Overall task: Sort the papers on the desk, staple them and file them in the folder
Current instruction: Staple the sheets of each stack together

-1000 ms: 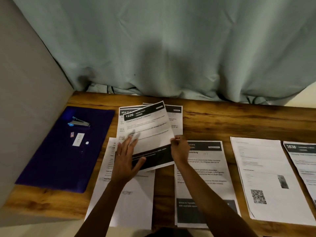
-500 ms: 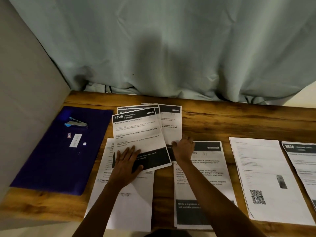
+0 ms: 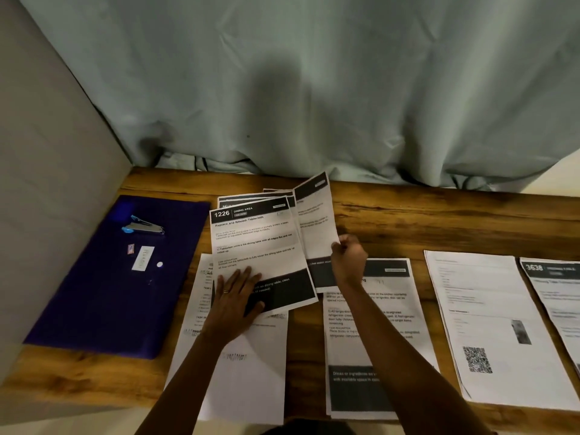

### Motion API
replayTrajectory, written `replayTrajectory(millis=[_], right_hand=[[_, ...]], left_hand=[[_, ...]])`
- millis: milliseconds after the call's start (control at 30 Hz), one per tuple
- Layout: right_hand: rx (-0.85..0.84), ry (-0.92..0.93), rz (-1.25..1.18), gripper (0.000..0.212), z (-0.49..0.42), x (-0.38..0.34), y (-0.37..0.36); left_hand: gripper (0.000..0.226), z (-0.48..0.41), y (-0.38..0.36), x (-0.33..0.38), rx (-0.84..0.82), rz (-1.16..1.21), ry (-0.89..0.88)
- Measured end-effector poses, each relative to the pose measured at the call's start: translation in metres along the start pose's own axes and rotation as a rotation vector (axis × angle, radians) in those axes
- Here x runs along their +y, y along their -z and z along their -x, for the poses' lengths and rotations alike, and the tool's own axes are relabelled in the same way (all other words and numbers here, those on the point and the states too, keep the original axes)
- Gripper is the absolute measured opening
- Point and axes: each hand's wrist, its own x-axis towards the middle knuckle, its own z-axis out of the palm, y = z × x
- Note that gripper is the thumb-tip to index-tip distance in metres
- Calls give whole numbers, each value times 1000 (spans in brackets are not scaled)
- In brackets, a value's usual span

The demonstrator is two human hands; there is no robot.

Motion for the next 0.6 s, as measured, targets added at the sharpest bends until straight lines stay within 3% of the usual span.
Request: replayTrajectory(millis=[100, 333, 467, 600], right_hand=[[20, 4, -118, 9, -4, -9, 20], [94, -140, -79, 23, -27, -29, 73], [157, -109, -114, 19, -36, -37, 104], [124, -66, -152, 11, -42, -35, 129]], left_hand=[[99, 0, 0, -1, -1, 5, -4], [82, 0, 4, 2, -6, 20, -2], [102, -1, 4, 3, 13, 25, 0], [101, 1, 10, 6, 25, 65, 19]])
